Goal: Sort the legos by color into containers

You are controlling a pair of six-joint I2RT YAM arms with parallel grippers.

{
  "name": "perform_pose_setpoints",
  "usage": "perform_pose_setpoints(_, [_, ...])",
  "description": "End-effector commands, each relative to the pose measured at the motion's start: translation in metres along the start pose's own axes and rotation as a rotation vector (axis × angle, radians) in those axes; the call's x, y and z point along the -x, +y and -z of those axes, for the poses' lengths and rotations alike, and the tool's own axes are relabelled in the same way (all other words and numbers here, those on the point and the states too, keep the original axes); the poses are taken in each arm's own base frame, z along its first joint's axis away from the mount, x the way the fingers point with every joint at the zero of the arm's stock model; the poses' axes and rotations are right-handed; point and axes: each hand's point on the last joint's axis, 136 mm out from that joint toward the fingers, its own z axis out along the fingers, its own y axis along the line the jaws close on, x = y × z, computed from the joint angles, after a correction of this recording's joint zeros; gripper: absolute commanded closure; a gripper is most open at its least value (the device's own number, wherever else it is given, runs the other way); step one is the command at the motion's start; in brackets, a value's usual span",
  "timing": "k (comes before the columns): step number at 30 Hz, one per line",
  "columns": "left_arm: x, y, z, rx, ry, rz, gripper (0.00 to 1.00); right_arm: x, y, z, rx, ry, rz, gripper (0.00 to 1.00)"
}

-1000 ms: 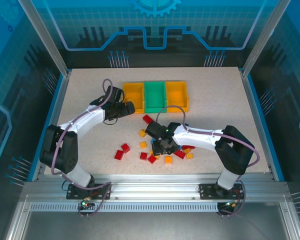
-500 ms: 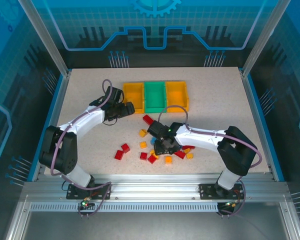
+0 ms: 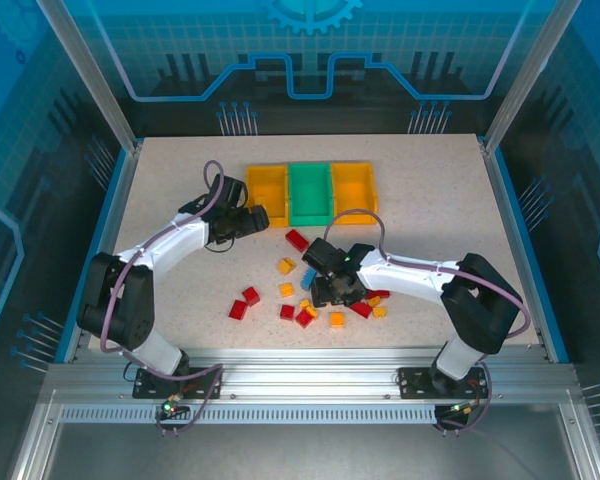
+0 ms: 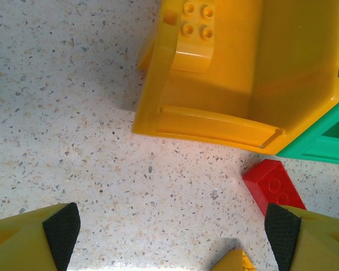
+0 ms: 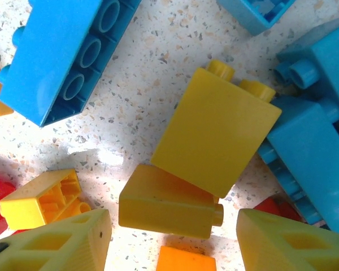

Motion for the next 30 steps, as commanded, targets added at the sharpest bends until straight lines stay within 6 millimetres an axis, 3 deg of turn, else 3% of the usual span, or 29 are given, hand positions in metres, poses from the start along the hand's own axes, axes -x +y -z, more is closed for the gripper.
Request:
perform_pose_setpoints(1, [-0.004,-0.002,0.008,-0.021,-0.003,0.012,0.11,0.001,-0.002,0.005,0.019,-0.013,0.0,0.38])
perform_pose_setpoints(16, [-0.008,0.002,0.009,-0.014,-0.001,0.017,0.11,-0.004,0.002,-0.006,-0.027,0.04,0.021,0.37])
perform_pose_setpoints(30, [-0.008,0.004,0.011,-0.006,-0.011,0.013,0.11,-0.005,-0.003,-0.011,-0.134,0.065,0.057,0.46])
